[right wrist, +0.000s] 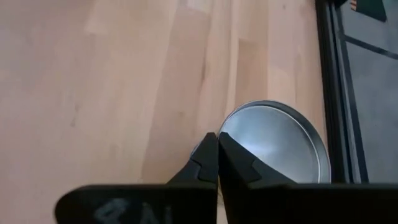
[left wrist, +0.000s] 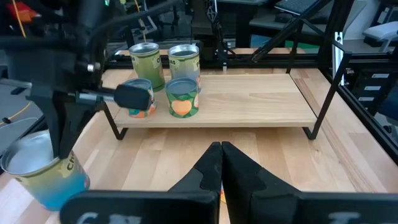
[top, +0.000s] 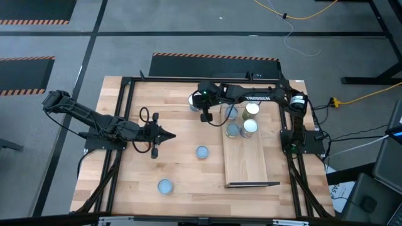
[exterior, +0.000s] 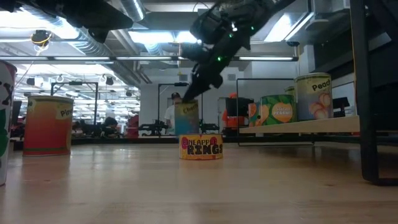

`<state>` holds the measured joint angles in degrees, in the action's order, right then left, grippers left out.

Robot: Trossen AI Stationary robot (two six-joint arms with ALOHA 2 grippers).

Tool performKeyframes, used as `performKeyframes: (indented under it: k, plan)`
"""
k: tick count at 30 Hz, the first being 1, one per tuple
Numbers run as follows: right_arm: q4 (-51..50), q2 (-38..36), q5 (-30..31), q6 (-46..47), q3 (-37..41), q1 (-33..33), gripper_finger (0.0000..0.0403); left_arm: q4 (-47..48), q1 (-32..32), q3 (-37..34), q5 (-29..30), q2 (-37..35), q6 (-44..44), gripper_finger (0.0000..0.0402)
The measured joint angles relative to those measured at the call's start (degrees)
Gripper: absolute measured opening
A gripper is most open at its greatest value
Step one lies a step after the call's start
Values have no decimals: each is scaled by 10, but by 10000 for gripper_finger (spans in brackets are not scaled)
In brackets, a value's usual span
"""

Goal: Pick and place cans onto a shelf
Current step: Put the canned cherries on the shelf

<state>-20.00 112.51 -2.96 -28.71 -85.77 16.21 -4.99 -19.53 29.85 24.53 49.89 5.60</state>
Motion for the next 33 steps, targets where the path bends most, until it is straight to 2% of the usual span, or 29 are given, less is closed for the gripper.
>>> performKeyframes:
  k: [10,16,25,33]
  plan:
    - [-116,-1,-1,1,-130,-37,0,0,0,0,0,0,0,1]
    - [-191,-1,-2,32,-218,-57,0,0,0,0,0,0,-2,1]
    - [-361,-1,1,64,-369,-94,0,0,0,0,0,0,-2,1]
    - [-526,-2,41,104,-491,-132,0,0,0,0,0,0,-2,1]
